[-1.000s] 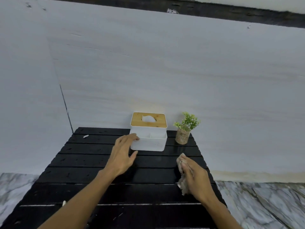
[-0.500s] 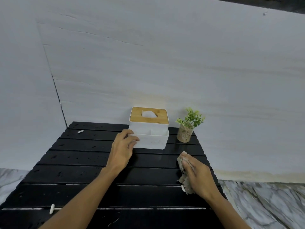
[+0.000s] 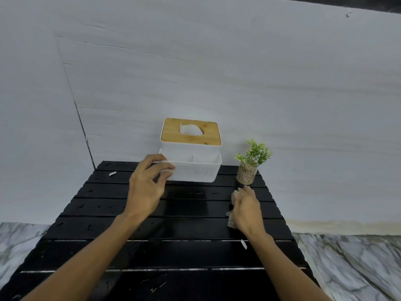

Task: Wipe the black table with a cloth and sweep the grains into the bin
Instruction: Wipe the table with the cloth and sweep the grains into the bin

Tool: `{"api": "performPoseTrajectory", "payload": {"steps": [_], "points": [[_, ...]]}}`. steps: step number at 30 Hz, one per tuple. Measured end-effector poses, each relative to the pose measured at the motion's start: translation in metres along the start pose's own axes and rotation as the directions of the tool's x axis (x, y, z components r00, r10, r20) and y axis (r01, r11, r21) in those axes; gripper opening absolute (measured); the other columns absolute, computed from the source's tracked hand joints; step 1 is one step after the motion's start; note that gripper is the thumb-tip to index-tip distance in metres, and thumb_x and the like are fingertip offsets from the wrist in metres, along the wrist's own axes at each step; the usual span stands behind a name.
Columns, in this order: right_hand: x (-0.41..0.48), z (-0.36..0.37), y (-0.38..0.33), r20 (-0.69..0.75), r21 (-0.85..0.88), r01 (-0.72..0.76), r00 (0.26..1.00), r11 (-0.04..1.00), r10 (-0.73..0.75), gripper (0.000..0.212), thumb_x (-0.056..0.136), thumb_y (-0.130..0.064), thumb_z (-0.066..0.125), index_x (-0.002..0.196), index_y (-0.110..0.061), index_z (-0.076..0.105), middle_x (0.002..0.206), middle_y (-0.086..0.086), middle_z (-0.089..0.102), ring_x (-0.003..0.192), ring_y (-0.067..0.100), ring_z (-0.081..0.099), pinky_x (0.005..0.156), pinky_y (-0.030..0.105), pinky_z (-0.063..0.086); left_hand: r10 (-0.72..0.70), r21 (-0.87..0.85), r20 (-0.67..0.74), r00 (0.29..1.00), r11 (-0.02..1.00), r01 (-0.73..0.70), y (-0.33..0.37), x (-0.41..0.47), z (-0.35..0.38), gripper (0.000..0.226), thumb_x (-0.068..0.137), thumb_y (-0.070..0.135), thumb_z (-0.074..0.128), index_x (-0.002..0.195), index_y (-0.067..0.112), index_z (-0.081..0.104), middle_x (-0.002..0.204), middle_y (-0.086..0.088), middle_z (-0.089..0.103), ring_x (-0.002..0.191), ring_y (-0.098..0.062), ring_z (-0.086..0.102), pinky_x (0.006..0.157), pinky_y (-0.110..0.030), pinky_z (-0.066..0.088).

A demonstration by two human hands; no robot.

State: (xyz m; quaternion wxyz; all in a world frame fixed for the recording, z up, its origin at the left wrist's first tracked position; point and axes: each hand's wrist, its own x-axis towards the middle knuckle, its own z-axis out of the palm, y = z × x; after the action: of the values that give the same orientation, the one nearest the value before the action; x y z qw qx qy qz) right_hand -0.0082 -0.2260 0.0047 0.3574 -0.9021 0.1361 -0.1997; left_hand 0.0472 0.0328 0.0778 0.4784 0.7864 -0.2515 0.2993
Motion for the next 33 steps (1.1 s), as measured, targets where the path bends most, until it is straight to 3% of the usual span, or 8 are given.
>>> {"api": "performPoseTrajectory", "payload": {"steps": [2, 5, 12, 16, 21, 26, 30, 33], "points": [[0.013, 0.019, -0.012, 0.091, -0.054, 0.008, 0.996, 0.998, -0.003, 0.020, 0.106, -0.021, 0.041, 0.097, -0.009, 0.054, 0.133, 0.017, 0.046, 0.110, 0.023, 0.053, 0.081, 0.013, 0.037, -0.026, -0.034, -0.020, 0.999, 0.999, 0.025, 0.010, 0.007, -0.012, 0.014, 0.085, 0.000, 0.070, 0.094, 0.009, 0.076, 0.110, 0.001, 0.057, 0.099, -0.020, 0.064, 0.087, -0.024, 0.055], [0.030, 0.049, -0.031, 0.229, -0.110, 0.091, 0.971, 0.990, -0.064, 0.033, 0.106, -0.025, 0.041, 0.126, -0.001, 0.053, 0.154, 0.022, 0.031, 0.141, 0.034, 0.037, 0.110, 0.037, 0.037, -0.045, -0.046, -0.043, 0.998, 0.998, 0.043, 0.021, 0.017, -0.028, 0.013, 0.083, 0.000, 0.072, 0.092, 0.009, 0.076, 0.109, -0.001, 0.056, 0.099, -0.018, 0.064, 0.086, -0.015, 0.052], [0.023, 0.095, -0.070, 0.489, -0.048, 0.489, 0.772, 0.871, -0.407, 0.038, 0.103, -0.019, 0.052, 0.140, -0.011, 0.050, 0.155, 0.004, 0.038, 0.133, 0.027, 0.049, 0.104, 0.047, 0.049, -0.031, -0.043, -0.110, 0.994, 0.999, 0.026, 0.034, 0.039, -0.054, 0.012, 0.082, 0.005, 0.074, 0.092, 0.011, 0.075, 0.109, -0.002, 0.057, 0.103, -0.005, 0.060, 0.084, -0.017, 0.054], [0.030, 0.084, -0.049, 0.256, -0.087, 0.284, 0.933, 0.955, -0.254, 0.018, 0.099, -0.036, 0.050, 0.115, -0.037, 0.057, 0.113, 0.004, 0.063, 0.087, 0.025, 0.070, 0.070, 0.044, 0.059, -0.011, -0.016, -0.130, 0.991, 1.000, 0.009, 0.034, 0.046, -0.064, 0.014, 0.082, 0.006, 0.075, 0.094, 0.013, 0.074, 0.108, -0.002, 0.057, 0.102, 0.000, 0.058, 0.083, -0.013, 0.053], [0.078, 0.085, -0.028, -0.042, -0.391, 0.096, 0.992, 0.915, -0.122, 0.024, 0.089, 0.006, 0.057, 0.111, 0.015, 0.057, 0.120, 0.033, 0.053, 0.116, 0.046, 0.050, 0.100, 0.053, 0.039, -0.010, -0.019, -0.136, 0.991, 1.000, 0.008, 0.025, 0.049, -0.070, 0.015, 0.082, 0.005, 0.075, 0.095, 0.012, 0.074, 0.109, -0.002, 0.057, 0.103, -0.001, 0.058, 0.084, -0.015, 0.053], [0.104, 0.108, -0.059, 0.135, -0.700, 0.172, 0.985, 0.693, -0.108, 0.037, 0.095, -0.028, 0.054, 0.120, -0.001, 0.059, 0.120, 0.017, 0.061, 0.117, 0.035, 0.050, 0.108, 0.045, 0.033, -0.004, -0.017, -0.149, 0.989, 1.000, 0.001, 0.016, 0.049, -0.071, 0.018, 0.081, 0.004, 0.076, 0.095, 0.015, 0.073, 0.108, 0.000, 0.057, 0.103, 0.003, 0.056, 0.084, -0.012, 0.051], [0.101, 0.135, -0.092, 0.219, -0.488, 0.323, 0.945, 0.811, -0.244, 0.024, 0.098, -0.010, 0.043, 0.107, -0.004, 0.064, 0.117, 0.014, 0.060, 0.110, 0.031, 0.053, 0.098, 0.040, 0.043, 0.009, -0.019, -0.147, 0.989, 1.000, -0.012, 0.014, 0.049, -0.072, 0.018, 0.081, 0.003, 0.075, 0.095, 0.015, 0.073, 0.108, -0.001, 0.057, 0.103, 0.004, 0.056, 0.084, -0.010, 0.050], [0.086, 0.138, -0.111, 0.394, -0.243, 0.454, 0.854, 0.857, -0.341, 0.027, 0.103, -0.011, 0.044, 0.120, 0.003, 0.060, 0.134, 0.017, 0.053, 0.125, 0.032, 0.050, 0.104, 0.040, 0.044, 0.005, -0.029, -0.142, 0.990, 1.000, -0.010, 0.016, 0.049, -0.073, 0.016, 0.081, 0.003, 0.075, 0.095, 0.012, 0.074, 0.108, -0.001, 0.057, 0.104, -0.001, 0.058, 0.084, -0.015, 0.053]]}}
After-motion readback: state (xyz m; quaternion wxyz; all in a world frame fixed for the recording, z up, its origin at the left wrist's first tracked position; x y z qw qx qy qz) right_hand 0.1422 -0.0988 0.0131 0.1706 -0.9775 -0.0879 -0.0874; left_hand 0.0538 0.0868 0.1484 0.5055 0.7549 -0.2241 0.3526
